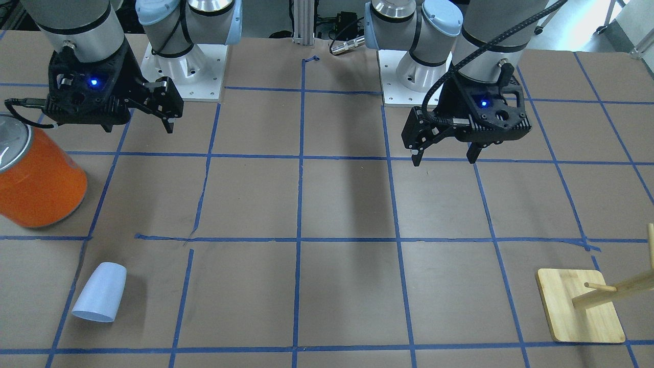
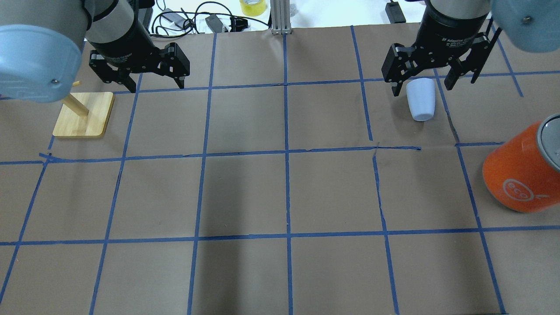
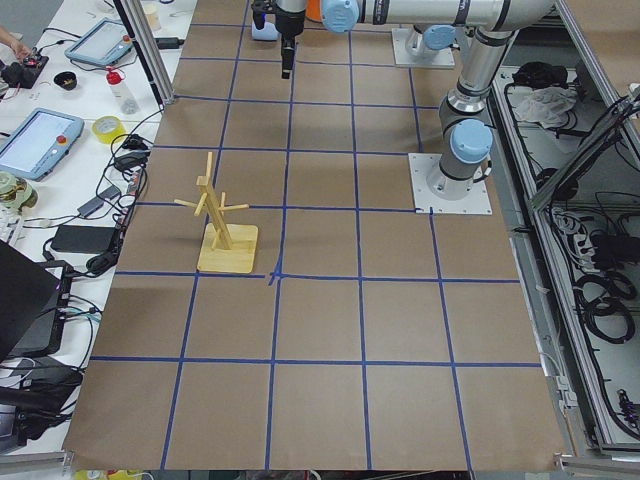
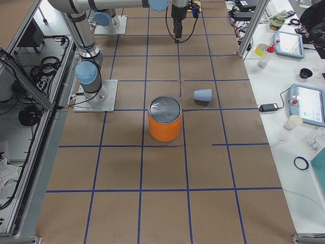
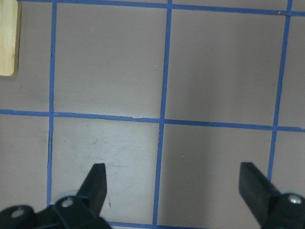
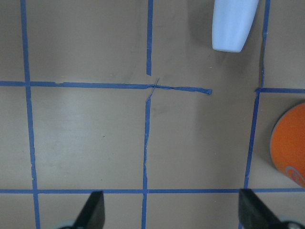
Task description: Flip cup
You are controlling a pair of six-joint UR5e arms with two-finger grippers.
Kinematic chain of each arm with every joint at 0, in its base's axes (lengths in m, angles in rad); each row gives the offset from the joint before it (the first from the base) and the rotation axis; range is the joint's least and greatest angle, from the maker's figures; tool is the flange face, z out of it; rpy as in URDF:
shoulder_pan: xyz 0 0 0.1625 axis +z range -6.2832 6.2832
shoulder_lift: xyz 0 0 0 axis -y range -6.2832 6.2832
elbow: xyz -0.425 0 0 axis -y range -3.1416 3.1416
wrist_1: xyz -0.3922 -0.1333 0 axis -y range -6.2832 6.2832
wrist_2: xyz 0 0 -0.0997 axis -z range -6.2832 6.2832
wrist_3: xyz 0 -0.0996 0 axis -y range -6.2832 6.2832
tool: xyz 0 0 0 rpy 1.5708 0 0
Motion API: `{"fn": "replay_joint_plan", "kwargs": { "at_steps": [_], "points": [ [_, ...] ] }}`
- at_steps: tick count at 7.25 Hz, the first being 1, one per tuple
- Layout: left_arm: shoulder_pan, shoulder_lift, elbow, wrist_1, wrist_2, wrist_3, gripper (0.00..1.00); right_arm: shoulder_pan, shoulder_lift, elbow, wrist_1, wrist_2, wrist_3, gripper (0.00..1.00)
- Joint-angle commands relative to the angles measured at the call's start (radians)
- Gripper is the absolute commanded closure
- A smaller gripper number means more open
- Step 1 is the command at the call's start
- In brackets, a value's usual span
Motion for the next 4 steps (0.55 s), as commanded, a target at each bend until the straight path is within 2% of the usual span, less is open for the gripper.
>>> {"fn": "replay_joint_plan", "kwargs": {
  "at_steps": [1,2,3,4],
  "points": [
    [0.000,0.000,-0.004,-0.028,-0.004,0.001,0.00,0.002,0.000,0.000,-0.005,0.000,0.000,0.00],
    [-0.002,0.002,-0.010,-0.028,-0.004,0.001,0.00,0.002,0.000,0.011,-0.009,0.011,-0.001,0.00],
    [-0.002,0.008,-0.010,-0.027,-0.005,0.001,0.00,-0.002,0.005,0.012,-0.011,0.082,-0.012,0.00],
    [-0.002,0.010,-0.012,-0.027,-0.005,0.001,0.00,-0.002,0.003,0.012,-0.009,0.107,-0.018,0.00]
  ]
}}
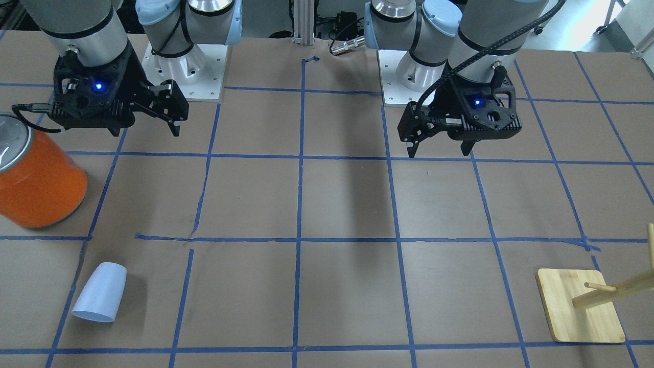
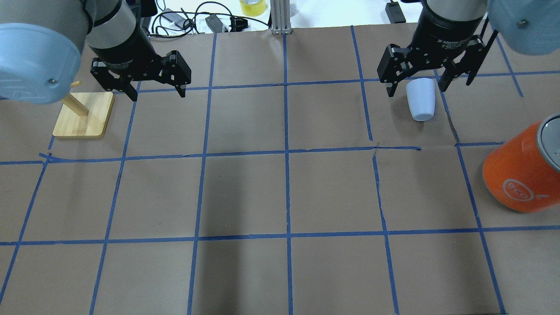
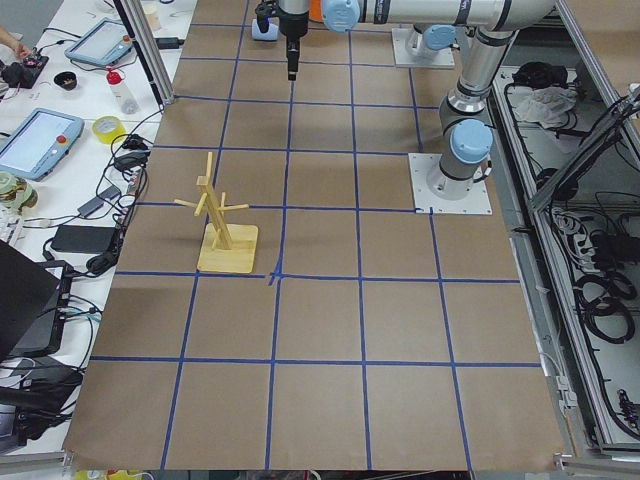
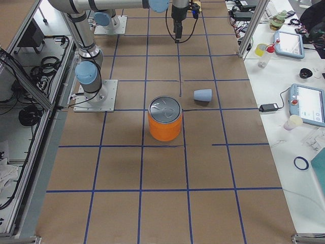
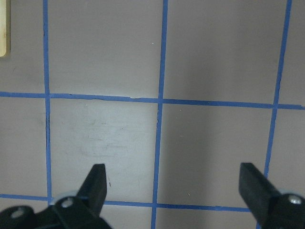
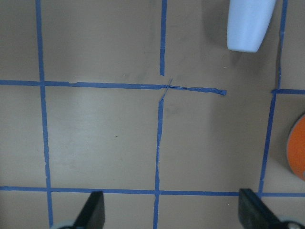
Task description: Flip cup
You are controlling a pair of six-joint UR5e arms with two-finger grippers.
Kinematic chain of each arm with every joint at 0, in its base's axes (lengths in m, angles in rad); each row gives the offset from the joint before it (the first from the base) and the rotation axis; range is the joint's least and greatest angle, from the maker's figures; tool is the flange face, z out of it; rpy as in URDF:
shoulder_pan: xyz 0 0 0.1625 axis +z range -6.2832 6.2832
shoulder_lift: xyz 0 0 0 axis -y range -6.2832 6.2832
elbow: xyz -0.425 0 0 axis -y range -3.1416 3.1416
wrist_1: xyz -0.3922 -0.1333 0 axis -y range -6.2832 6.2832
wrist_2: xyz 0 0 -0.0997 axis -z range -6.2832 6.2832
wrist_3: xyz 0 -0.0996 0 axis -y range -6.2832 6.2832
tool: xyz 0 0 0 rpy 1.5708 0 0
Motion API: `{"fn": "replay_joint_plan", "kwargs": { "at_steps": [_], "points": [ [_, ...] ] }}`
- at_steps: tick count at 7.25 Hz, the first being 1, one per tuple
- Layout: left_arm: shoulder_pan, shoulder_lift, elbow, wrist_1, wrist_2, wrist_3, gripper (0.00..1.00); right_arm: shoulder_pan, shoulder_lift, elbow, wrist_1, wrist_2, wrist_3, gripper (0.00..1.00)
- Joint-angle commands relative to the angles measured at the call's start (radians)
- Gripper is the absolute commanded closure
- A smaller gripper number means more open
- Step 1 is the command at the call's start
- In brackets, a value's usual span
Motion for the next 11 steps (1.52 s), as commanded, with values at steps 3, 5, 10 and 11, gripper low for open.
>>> {"fn": "replay_joint_plan", "kwargs": {
  "at_steps": [3,5,10,11],
  "points": [
    [0.000,0.003,-0.010,0.006,-0.001,0.002,0.00,0.000,0.002,0.003,0.000,0.024,-0.007,0.00],
    [0.000,0.003,-0.010,0.008,-0.002,0.002,0.00,-0.001,0.004,0.004,0.003,0.029,0.002,0.00],
    [0.000,0.007,-0.010,0.002,0.001,0.000,0.00,-0.021,0.002,0.005,0.007,0.019,0.008,0.00],
    [0.000,0.000,-0.010,0.006,-0.001,0.000,0.00,-0.021,0.002,0.005,0.006,0.021,0.008,0.00]
  ]
}}
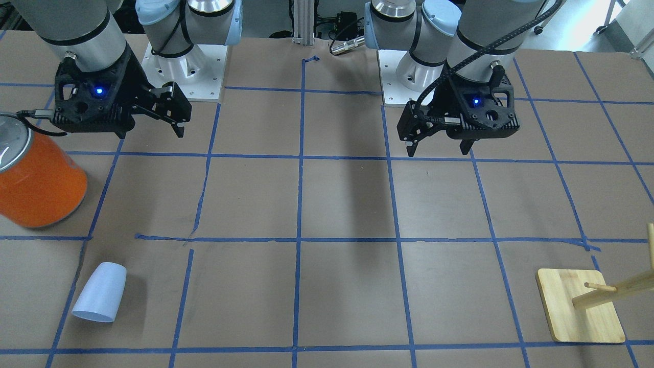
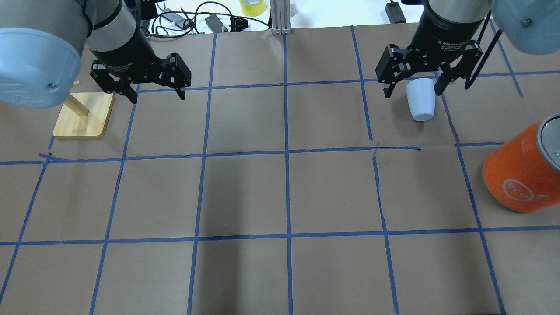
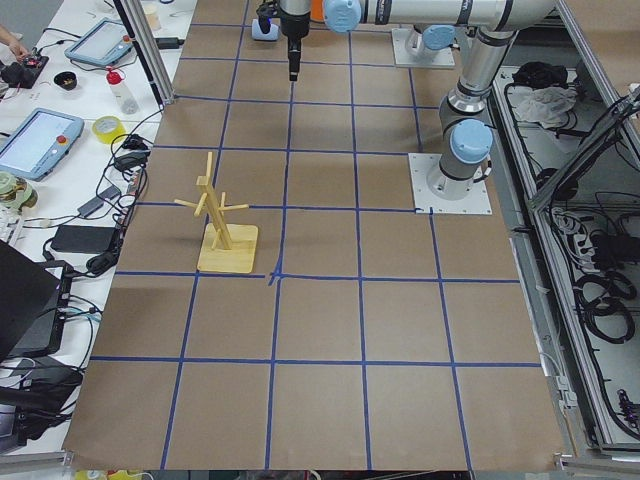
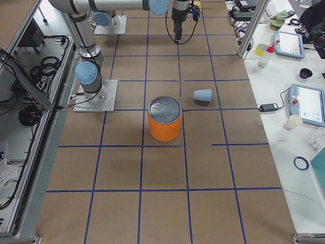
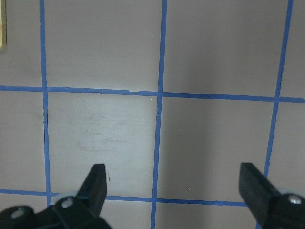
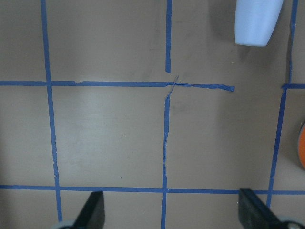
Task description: Flip cup
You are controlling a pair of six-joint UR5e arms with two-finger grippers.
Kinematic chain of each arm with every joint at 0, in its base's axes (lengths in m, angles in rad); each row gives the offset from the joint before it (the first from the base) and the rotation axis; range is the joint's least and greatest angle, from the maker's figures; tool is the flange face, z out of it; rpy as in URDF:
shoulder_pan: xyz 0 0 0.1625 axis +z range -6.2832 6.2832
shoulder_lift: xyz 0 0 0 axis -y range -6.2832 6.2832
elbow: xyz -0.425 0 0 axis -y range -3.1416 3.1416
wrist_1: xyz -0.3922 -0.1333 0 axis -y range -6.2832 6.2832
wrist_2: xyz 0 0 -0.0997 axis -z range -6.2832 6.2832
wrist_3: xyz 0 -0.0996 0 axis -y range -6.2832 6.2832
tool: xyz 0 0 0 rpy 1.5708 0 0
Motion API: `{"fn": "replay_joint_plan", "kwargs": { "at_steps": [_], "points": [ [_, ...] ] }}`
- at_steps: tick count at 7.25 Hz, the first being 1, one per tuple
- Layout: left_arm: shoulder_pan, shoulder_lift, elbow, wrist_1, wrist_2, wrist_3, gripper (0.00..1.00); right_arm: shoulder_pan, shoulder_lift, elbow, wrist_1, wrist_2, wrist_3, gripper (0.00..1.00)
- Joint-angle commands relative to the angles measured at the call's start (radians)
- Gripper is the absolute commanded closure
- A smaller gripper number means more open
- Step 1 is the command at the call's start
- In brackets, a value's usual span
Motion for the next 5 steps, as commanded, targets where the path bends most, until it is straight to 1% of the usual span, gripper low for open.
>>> {"fn": "replay_joint_plan", "kwargs": {
  "at_steps": [1,4,5],
  "points": [
    [0.000,0.000,0.005,0.006,-0.001,0.000,0.00,-0.003,0.000,0.000,-0.003,0.000,0.001,0.00],
    [0.000,0.000,0.002,0.005,-0.003,0.000,0.00,-0.006,0.000,0.000,0.006,-0.011,0.001,0.00],
    [0.000,-0.001,0.002,0.006,-0.018,0.000,0.00,-0.006,0.000,0.002,0.008,-0.011,0.001,0.00]
  ]
}}
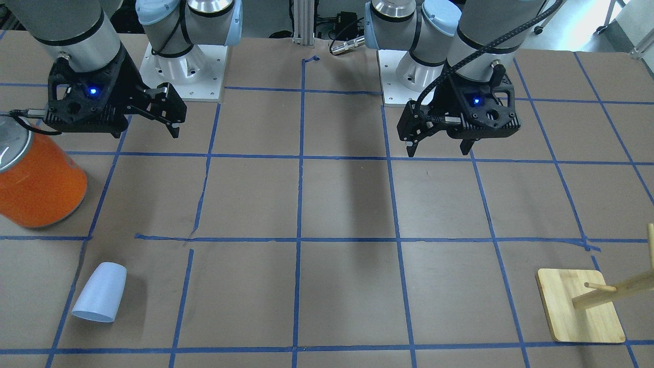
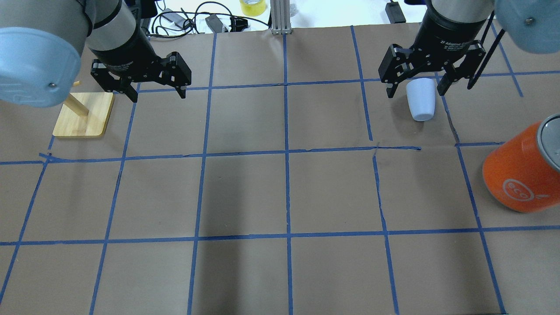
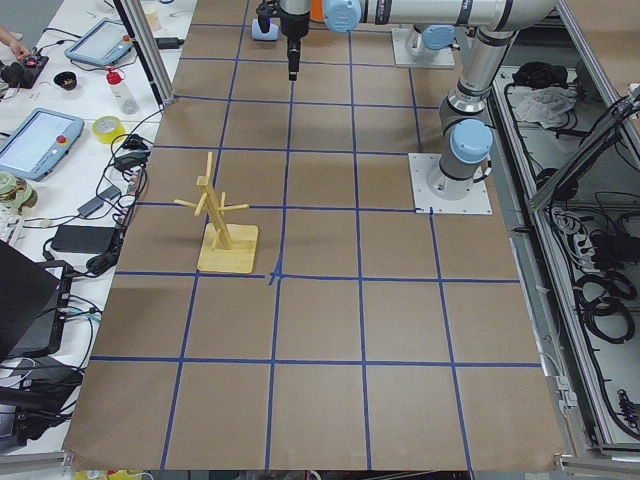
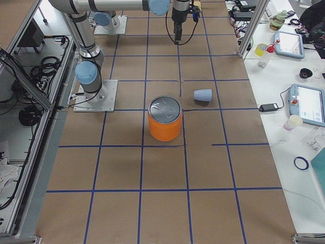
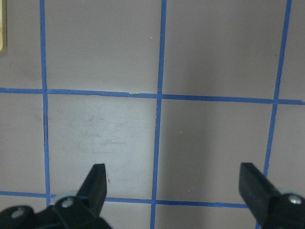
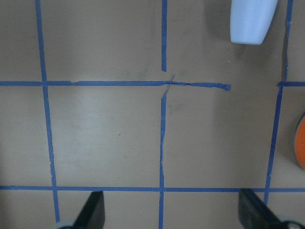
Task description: Flip cup
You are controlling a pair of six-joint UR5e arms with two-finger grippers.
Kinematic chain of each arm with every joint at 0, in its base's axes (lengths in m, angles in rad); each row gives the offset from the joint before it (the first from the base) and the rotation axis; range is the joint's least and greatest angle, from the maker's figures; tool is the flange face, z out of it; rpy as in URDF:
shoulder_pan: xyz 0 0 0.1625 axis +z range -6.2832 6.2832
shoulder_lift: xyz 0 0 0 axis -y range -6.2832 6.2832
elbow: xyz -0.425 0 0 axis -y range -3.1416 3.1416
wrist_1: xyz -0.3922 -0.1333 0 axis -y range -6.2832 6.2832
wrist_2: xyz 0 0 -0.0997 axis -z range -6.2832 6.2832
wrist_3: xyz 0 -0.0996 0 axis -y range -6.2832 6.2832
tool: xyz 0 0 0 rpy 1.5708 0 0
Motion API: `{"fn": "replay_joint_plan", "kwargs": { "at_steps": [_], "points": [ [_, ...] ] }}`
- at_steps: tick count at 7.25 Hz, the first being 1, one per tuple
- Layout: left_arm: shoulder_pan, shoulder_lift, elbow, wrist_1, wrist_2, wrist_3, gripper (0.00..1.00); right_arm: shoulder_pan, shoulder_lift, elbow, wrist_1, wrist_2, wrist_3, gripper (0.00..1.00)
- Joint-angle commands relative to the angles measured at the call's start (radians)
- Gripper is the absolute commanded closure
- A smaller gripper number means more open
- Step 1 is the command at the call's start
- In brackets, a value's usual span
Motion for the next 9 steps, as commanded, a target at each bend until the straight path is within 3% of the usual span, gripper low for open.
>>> {"fn": "replay_joint_plan", "kwargs": {
  "at_steps": [1,9],
  "points": [
    [0.000,-0.001,-0.002,0.000,-0.019,0.000,0.00,0.001,0.000,0.001,0.000,-0.002,0.000,0.00],
    [0.000,-0.011,-0.002,0.004,-0.020,0.002,0.00,-0.006,0.003,-0.007,-0.039,0.003,-0.021,0.00]
  ]
}}
